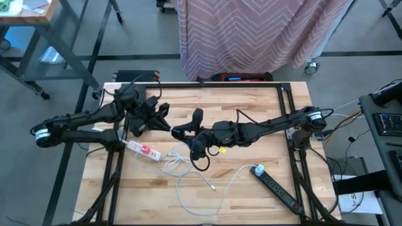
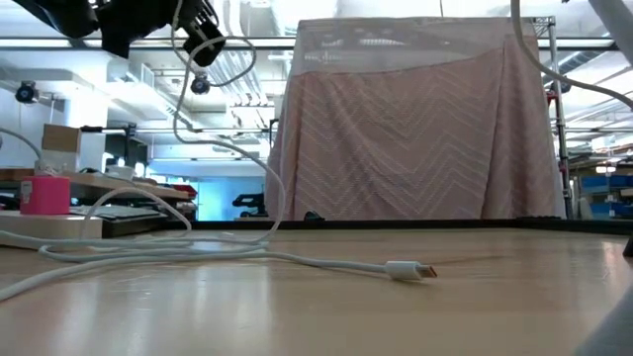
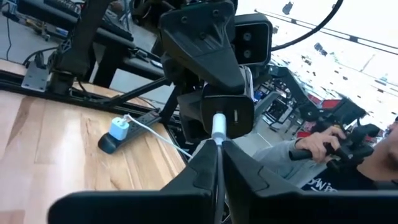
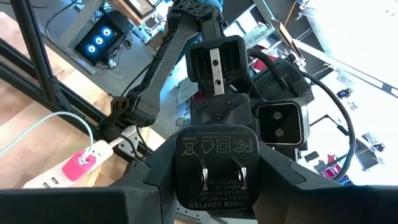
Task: Insert USB
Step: Insert the white USB cable into the black charger adapter
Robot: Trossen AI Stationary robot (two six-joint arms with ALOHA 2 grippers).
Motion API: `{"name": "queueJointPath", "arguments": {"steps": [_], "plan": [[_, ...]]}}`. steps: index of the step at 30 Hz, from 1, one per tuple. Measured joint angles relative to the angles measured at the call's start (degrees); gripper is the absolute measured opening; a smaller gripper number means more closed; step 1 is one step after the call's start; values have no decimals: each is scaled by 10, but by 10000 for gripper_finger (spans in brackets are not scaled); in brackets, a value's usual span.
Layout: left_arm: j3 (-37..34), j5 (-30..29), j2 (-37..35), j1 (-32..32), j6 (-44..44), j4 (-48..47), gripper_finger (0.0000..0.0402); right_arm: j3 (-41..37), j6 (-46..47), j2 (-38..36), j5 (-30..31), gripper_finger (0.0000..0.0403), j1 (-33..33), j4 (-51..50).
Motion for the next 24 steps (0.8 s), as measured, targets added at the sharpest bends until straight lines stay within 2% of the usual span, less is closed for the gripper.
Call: {"name": "queueJointPath", "arguments": {"steps": [5,9,14,19,24], "plan": [[0,6,12,-2,-13,29,3,0,1,-1,-5,130,-6,0],[6,26,32,-5,-21,57,2,1,21,-3,-44,130,-19,-3],[27,47,63,-12,-18,59,1,1,34,-4,-50,130,-22,-5],[46,42,83,-20,8,60,1,1,39,-4,-52,130,-22,-13],[50,27,75,-21,24,59,1,2,63,-3,-47,130,-23,-24]]}}
